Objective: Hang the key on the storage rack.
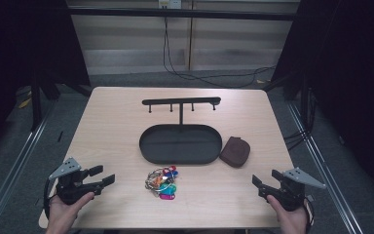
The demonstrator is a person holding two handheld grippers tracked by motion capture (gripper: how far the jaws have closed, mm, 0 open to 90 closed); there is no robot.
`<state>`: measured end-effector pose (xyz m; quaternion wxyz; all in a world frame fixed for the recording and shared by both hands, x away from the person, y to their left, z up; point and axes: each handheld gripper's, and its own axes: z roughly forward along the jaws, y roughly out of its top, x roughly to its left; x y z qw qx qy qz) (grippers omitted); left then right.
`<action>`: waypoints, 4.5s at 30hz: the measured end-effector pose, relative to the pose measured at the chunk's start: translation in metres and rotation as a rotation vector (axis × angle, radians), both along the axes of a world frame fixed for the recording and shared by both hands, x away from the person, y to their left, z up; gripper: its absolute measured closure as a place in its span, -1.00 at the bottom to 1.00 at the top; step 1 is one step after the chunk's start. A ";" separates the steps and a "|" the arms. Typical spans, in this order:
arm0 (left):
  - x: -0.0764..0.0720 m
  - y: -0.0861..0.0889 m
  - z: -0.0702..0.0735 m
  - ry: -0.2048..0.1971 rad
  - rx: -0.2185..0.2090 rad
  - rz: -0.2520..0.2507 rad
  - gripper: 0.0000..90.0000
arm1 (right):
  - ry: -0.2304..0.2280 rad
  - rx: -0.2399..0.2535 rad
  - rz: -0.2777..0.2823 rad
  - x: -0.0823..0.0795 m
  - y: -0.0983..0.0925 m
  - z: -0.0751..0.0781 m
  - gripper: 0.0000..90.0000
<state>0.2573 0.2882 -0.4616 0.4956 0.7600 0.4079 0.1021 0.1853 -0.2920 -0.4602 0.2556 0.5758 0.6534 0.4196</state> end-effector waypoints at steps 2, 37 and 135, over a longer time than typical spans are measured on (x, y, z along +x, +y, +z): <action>0.002 0.000 -0.001 0.019 -0.002 0.006 -0.25 | -0.003 -0.002 -0.005 0.000 0.000 0.000 -0.51; 0.013 -0.059 0.033 0.159 0.217 -0.198 -0.02 | 0.030 -0.017 0.012 0.010 0.003 -0.004 -0.51; 0.063 -0.240 0.009 0.562 0.803 -0.611 0.93 | 0.071 -0.035 0.023 0.009 0.006 -0.006 -0.49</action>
